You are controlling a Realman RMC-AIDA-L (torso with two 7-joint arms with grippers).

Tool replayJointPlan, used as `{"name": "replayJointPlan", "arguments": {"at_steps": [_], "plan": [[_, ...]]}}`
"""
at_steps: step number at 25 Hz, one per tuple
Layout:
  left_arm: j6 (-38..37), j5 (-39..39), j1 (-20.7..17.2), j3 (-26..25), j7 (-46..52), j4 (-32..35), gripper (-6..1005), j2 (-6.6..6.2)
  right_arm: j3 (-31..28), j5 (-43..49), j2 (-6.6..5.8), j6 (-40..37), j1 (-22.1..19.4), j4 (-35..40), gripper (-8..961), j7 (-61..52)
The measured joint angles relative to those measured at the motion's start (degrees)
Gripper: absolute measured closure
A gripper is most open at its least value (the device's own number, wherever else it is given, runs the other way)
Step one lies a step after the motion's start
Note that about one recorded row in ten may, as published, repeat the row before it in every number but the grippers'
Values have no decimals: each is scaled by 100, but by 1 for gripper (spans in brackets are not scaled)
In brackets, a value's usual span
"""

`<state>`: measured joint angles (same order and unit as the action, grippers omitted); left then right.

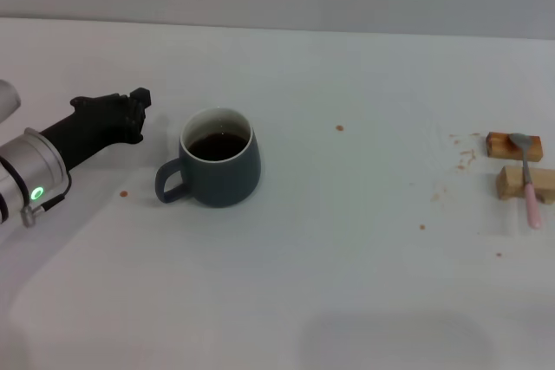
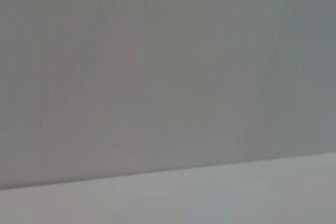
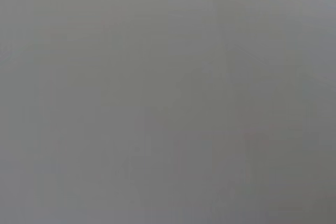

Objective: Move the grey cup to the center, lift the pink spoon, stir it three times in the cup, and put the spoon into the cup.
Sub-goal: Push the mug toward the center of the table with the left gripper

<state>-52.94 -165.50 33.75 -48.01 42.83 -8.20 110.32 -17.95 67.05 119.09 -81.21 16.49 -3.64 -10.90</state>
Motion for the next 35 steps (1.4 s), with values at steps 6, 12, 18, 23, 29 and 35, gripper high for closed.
{"name": "replayJointPlan", "arguments": {"at_steps": [6,12,18,23,29,35], "plan": [[-49,0,-3,246,72,11,998,-28,-6,-12,-14,0,-28,77,222,0],[-55,-1,-30,318,65,120,998,57,-5,-33,-18,0,-64,158,222,-206],[-53,0,-23,349,82,147,998,83,18,-16,-17,41,-85,208,221,-394],[-55,1,-40,407,87,145,997,109,46,-7,-18,66,-110,233,221,-397],[-60,1,-50,531,94,129,997,156,55,-1,-18,77,-134,233,222,-399],[-204,-1,7,729,221,126,997,226,55,1,-18,80,-159,232,222,-402]]}}
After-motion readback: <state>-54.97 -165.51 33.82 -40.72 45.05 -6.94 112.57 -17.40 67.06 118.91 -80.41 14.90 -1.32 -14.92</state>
